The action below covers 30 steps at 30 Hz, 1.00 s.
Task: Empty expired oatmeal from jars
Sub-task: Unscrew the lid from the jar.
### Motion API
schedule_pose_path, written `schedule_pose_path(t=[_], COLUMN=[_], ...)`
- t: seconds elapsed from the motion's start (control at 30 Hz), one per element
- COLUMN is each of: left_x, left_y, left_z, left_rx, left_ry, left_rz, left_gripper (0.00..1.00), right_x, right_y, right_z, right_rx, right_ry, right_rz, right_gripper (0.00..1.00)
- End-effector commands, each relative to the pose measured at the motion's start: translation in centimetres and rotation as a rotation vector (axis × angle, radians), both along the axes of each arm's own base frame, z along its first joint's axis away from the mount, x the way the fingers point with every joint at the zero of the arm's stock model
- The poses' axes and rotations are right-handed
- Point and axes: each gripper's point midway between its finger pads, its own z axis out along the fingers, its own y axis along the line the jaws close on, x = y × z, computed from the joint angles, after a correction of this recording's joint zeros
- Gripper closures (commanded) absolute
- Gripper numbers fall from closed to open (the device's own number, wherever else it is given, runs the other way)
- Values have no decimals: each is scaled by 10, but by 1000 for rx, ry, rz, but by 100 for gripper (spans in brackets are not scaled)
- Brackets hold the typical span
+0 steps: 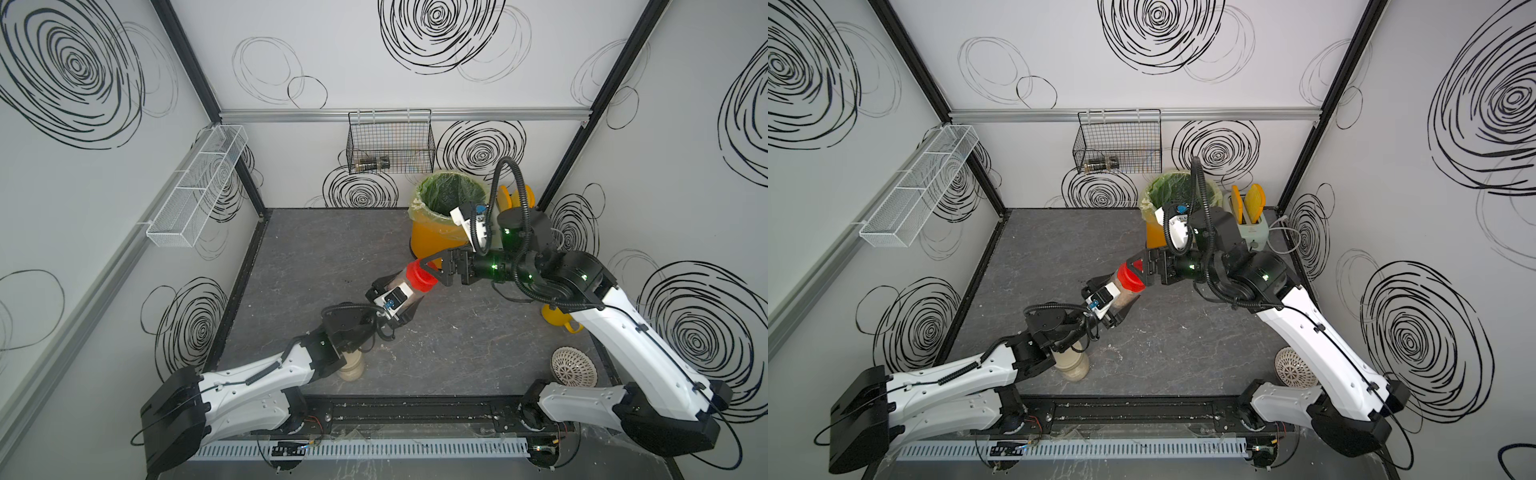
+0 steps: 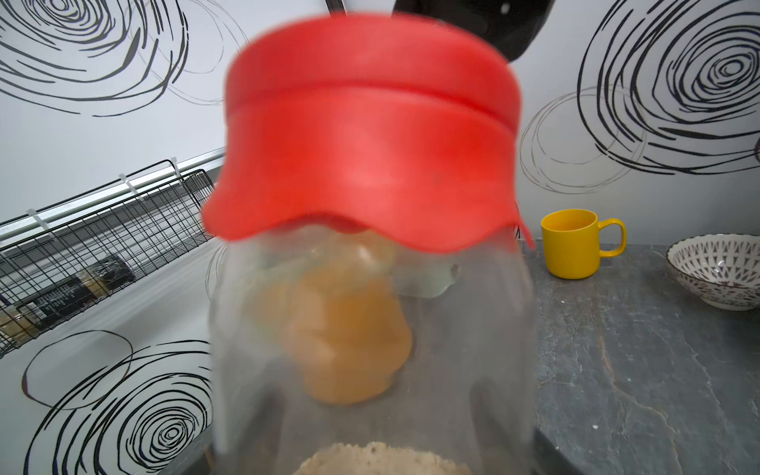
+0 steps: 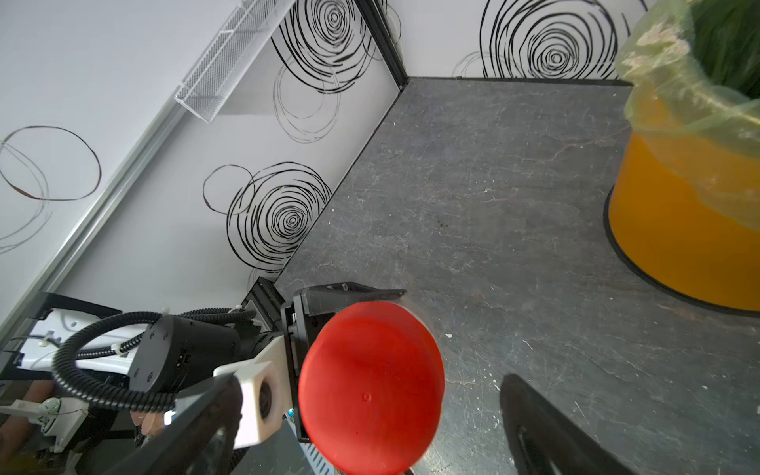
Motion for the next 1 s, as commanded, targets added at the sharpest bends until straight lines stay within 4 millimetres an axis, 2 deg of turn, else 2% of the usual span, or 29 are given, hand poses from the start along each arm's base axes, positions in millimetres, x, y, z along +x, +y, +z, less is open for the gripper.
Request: schedule_pose_path(t=[0.0,0.17,0.53,0.63,0.73,0.87,0.97], left_x=[-3,-4,-6,-6,-6,-6,-8], left_y=[5,3,4,4,4,4,3], left_z=[32,32,32,32,31,32,33], left_rx=[-81,-77,-81,-81,-77,-80,-85], left_ry=[-84,-83,-82,-81,-81,-80,-77], left_rz=[16,7,-1,-1,0,-7,-21], left_gripper=[31,31,31,31,31,31,32], right_x=[-3,-4,-6,-5,-5,-6,-8], right_y=[4,11,17,17,16,19,20], right_z=[-7,-14,-31,-32,-32,-34,-35], right_rx=[-23,-39,-123,-128,-131,-136,-143], right_ry=[11,8,-11,-18,-23,-19,-26], right_rz=[-2,13,40,38,39,56,81], right_gripper=[0,0,8,16,20,37,41])
